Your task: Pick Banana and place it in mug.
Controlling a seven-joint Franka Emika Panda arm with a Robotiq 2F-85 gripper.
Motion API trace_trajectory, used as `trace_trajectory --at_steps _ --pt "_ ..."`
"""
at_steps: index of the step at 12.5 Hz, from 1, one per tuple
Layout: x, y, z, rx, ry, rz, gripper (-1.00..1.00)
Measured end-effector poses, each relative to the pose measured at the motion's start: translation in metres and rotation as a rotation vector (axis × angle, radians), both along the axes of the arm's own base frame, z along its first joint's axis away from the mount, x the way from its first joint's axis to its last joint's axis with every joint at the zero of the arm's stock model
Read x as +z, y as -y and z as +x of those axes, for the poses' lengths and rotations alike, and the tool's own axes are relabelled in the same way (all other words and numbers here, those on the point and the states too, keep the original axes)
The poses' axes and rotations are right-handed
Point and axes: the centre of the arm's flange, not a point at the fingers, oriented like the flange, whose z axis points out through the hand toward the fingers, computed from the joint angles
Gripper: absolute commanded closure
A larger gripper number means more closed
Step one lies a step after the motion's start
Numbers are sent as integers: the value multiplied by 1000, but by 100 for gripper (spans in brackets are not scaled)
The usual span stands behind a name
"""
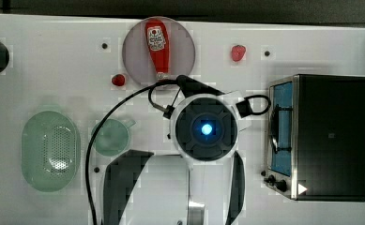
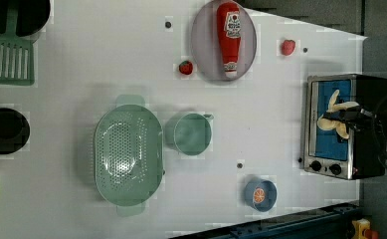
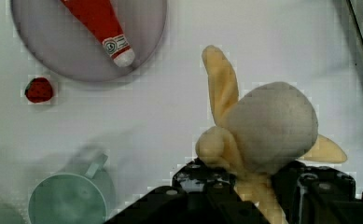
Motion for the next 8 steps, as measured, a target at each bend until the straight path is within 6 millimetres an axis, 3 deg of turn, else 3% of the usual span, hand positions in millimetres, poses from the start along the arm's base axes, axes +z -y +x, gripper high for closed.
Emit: trace_trajectory --at_steps 2,4,8 --pt "7 -17 0 33 25 -20 42" --pt "-5 -56 -6 90 -2 -3 42" --pt "-36 -180 -22 333 -65 -50 42"
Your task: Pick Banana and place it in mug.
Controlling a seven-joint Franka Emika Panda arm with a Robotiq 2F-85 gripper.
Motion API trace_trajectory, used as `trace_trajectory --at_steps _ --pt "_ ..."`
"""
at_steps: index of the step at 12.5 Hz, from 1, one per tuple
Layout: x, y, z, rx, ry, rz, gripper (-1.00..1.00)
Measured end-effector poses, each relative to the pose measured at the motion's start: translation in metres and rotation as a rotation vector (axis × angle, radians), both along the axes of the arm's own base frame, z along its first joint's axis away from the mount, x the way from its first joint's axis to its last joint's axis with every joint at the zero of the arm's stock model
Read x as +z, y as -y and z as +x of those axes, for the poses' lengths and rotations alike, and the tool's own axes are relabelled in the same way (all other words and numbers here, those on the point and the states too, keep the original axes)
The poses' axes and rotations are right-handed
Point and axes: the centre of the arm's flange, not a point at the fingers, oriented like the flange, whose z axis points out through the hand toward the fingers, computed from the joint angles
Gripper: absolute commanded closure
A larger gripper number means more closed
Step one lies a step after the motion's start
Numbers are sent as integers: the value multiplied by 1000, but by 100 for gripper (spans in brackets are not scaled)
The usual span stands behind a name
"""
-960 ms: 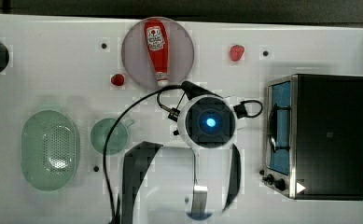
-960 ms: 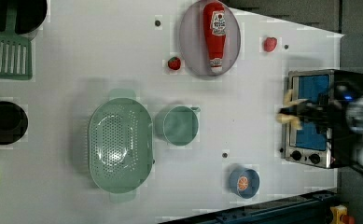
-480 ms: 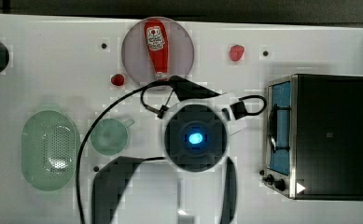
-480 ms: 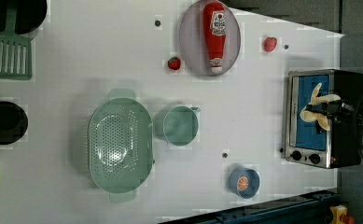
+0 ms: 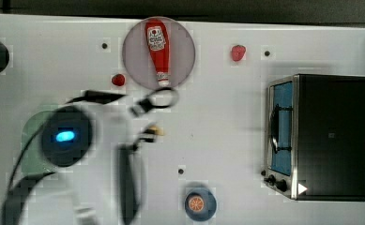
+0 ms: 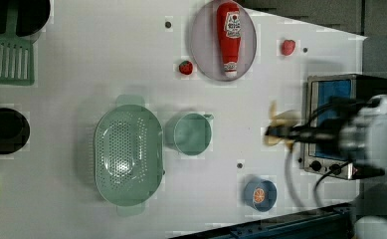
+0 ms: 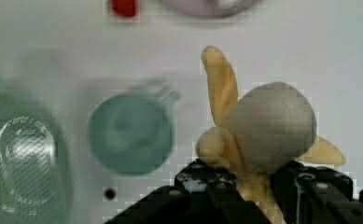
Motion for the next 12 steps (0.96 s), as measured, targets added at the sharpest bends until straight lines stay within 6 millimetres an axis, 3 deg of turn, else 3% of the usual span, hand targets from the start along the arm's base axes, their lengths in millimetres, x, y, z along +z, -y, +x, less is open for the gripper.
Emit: trace_trajectory --at_steps 2,5,6,9,12 --pt "-14 -45 -20 10 -22 -13 42" --pt "-42 -81 -38 -37 -56 -14 42" --pt "-61 -93 -43 -85 -87 -13 42" --pt "-92 -105 -36 -146 -70 50 42" --pt "-120 -90 -25 -220 -95 69 42"
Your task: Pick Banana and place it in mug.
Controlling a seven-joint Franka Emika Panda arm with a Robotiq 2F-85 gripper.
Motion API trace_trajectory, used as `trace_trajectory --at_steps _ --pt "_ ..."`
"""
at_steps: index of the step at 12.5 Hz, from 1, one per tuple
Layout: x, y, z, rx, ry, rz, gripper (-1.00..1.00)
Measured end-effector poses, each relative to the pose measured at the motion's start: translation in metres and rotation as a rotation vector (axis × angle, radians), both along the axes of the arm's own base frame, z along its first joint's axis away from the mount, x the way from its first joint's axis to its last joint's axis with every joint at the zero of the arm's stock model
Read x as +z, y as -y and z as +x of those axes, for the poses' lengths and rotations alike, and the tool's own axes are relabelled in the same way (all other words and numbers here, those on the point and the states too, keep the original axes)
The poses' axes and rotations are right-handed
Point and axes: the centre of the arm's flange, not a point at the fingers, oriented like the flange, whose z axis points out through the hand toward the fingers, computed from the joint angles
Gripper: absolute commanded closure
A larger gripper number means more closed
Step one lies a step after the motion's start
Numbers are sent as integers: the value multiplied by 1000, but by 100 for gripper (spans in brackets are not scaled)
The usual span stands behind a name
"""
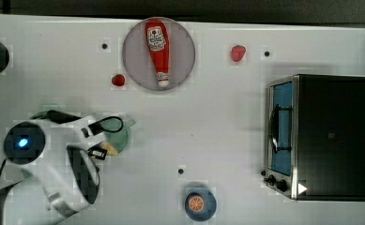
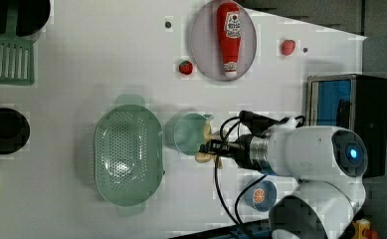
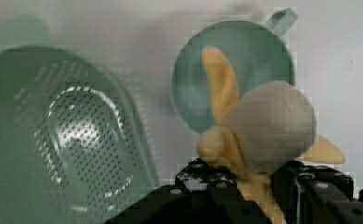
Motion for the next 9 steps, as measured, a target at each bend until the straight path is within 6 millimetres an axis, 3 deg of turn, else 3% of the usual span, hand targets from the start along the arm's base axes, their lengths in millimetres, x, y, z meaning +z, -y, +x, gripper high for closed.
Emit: trace_trajectory --at_steps 1,2,5,7,9 --pt "-8 3 6 -44 -2 17 36" --pt "-18 8 11 -81 3 21 17" --pt "-48 24 12 -151 -20 8 -50" --pt "-66 19 0 -127 -38 -11 -100" --pt "-58 11 3 -117 5 1 -100"
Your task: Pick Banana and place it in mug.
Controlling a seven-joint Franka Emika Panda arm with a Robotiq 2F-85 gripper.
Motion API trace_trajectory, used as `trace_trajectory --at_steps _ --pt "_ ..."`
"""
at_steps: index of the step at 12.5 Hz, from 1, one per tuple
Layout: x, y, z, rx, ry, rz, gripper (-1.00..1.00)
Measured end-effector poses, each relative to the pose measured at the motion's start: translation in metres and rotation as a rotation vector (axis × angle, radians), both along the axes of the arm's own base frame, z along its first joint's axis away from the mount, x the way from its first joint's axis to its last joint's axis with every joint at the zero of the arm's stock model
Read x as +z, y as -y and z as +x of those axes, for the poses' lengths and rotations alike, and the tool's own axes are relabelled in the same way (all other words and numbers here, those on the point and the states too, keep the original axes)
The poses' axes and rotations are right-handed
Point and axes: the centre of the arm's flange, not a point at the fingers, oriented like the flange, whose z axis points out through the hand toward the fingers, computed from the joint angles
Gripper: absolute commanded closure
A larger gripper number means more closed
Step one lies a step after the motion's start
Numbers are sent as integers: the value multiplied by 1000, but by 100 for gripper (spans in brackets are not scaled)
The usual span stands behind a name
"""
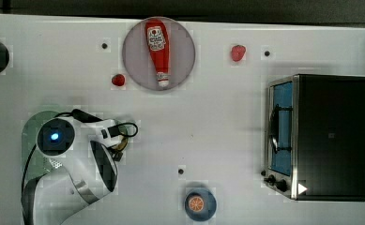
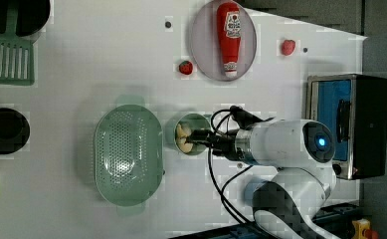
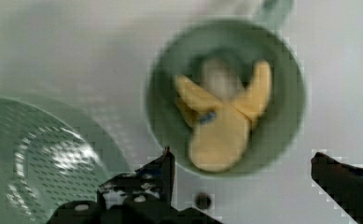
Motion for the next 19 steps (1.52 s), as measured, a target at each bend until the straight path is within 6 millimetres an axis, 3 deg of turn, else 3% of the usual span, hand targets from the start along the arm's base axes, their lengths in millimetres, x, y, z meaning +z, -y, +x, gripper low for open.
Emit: trace_trajectory --at_steps 4,6,8,12,14,15,17,19 --pt "39 25 13 -43 20 -60 -100" --pt "88 45 29 -95 59 -88 -100" --pt "155 78 50 -185 86 -109 -100" --pt "262 177 57 -409 65 -118 -100" --pt "326 253 51 -560 113 -87 -100" --pt "345 291 39 -632 128 -81 -100" --pt "367 351 19 -746 132 -63 -100" --pt "363 373 11 -773 121 -69 -100"
